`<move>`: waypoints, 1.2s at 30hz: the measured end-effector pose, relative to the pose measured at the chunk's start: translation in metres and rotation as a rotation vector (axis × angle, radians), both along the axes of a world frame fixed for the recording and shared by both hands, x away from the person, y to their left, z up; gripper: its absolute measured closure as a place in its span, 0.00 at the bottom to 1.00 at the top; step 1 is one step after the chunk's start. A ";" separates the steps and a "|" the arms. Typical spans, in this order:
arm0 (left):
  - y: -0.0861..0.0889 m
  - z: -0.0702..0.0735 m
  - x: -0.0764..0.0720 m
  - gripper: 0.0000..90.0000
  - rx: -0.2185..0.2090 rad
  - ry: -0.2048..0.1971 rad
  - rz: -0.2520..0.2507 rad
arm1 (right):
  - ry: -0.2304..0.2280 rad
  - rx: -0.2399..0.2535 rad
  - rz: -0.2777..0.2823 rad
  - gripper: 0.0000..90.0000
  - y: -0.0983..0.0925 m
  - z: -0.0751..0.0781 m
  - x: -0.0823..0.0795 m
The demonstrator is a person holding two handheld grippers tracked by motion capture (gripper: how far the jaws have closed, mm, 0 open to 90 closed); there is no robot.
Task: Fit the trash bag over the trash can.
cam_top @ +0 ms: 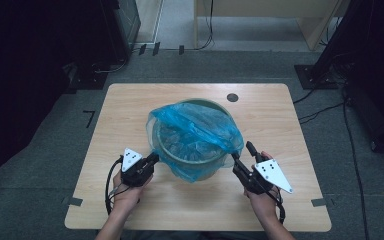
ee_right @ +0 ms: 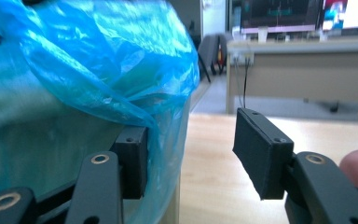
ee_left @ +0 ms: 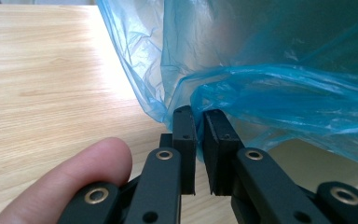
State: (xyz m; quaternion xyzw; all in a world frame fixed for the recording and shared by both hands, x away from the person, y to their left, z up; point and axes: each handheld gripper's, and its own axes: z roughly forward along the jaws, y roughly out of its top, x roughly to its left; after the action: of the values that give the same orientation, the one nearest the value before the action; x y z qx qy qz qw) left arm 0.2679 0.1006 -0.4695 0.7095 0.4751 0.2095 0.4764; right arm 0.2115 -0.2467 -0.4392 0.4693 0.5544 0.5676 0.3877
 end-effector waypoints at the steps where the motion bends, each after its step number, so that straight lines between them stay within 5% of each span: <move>1: 0.000 0.000 0.001 0.93 0.002 -0.001 0.004 | -0.013 -0.004 -0.001 0.56 0.000 0.003 -0.001; 2: 0.000 0.000 0.001 0.93 0.006 -0.001 0.009 | -0.015 -0.001 -0.014 0.69 -0.001 0.007 -0.001; 5: -0.001 -0.002 0.004 0.94 0.009 -0.001 0.012 | 0.038 0.016 -0.044 0.80 -0.007 0.006 0.007; 7: -0.002 -0.002 0.005 0.94 0.012 0.001 0.007 | 0.066 0.031 -0.048 0.81 -0.010 0.004 0.011; 8: -0.003 -0.003 0.005 0.95 0.019 0.002 0.005 | 0.136 0.058 -0.043 0.81 -0.015 -0.003 0.020; 13: -0.008 -0.007 0.008 0.97 0.048 0.008 -0.003 | 0.277 0.089 -0.057 0.80 -0.022 -0.022 0.038; 22: -0.002 -0.010 0.013 0.97 0.051 0.019 0.030 | 0.387 0.036 -0.086 0.78 -0.029 -0.045 0.050; 26: 0.002 -0.009 0.013 0.94 0.029 0.014 0.050 | 0.346 0.035 -0.027 0.67 -0.029 -0.044 0.048; 27: 0.004 -0.009 0.013 0.91 0.014 0.008 0.053 | 0.286 0.041 0.026 0.58 -0.030 -0.041 0.044; 28: 0.006 -0.007 0.013 0.91 0.003 0.001 0.057 | 0.286 0.041 0.026 0.58 -0.030 -0.041 0.044; 32: 0.010 0.001 0.009 0.88 -0.039 -0.054 0.064 | 0.165 0.048 0.099 0.49 -0.034 -0.028 0.035; 36: 0.008 0.006 0.005 0.88 -0.056 -0.087 0.071 | 0.104 0.035 0.150 0.46 -0.038 -0.015 0.029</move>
State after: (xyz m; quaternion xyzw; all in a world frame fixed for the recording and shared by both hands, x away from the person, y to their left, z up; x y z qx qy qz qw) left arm 0.2732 0.1091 -0.4631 0.6687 0.4844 0.2436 0.5088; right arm 0.2405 -0.2842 -0.4543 0.4621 0.5974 0.5794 0.3065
